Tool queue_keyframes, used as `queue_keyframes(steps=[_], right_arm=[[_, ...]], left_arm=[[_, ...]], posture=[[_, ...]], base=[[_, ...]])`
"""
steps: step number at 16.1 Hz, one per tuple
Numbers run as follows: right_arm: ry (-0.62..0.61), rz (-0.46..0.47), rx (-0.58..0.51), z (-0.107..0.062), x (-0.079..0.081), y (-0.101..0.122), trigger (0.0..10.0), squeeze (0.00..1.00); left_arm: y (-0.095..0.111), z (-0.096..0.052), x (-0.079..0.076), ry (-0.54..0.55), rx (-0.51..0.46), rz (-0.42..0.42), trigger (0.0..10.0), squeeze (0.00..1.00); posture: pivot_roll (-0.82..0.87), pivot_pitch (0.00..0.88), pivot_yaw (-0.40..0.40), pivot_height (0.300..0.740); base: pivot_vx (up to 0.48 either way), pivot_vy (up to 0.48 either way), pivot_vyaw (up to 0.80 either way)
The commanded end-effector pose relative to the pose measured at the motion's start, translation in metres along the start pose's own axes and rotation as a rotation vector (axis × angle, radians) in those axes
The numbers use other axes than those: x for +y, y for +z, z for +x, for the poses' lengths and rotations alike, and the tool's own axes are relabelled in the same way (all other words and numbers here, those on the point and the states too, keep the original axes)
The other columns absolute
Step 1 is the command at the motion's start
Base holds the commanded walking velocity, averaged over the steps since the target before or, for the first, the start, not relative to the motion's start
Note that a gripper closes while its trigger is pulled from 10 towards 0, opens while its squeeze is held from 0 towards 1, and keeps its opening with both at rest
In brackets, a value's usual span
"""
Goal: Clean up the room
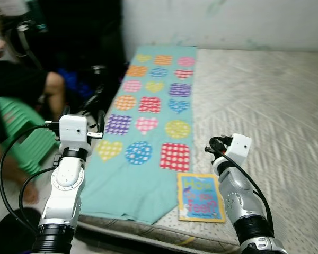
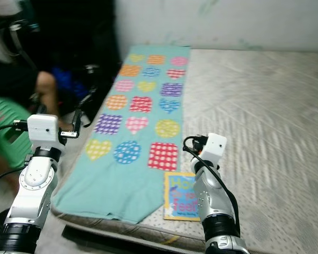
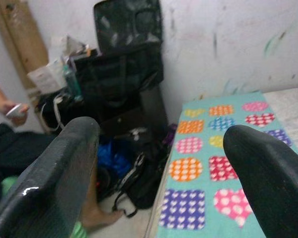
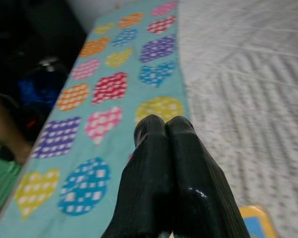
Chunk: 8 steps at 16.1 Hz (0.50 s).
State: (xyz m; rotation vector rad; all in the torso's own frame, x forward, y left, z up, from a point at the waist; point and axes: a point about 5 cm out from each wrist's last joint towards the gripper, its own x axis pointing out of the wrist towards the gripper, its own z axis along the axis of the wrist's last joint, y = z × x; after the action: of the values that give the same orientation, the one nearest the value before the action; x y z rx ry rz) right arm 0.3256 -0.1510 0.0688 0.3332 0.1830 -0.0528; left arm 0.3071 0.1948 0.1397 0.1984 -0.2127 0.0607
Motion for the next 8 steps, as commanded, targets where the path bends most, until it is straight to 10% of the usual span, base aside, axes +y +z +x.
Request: queue_keyframes(steps=[1,8], right_arm=[[0.253,-0.247,-0.461,-0.003,0.055,0.099,10.0,0.00],[0.228,-0.249,-0.270,0.006,0.026,0.046,10.0,0.00]], left_arm=[[-0.008,-0.002,0.001,-0.007,0.038,-0.020,10.0,0.00],[-0.052,-0.016,-0.020,-0.117,0.205,-0.027,10.0,0.00]], posture=[[-0.07,0.000,0.099,0.740],[-0.09,0.000,0.104,0.740]], base=[[0.000,0.000,0.00],[0.000,0.000,0.00]])
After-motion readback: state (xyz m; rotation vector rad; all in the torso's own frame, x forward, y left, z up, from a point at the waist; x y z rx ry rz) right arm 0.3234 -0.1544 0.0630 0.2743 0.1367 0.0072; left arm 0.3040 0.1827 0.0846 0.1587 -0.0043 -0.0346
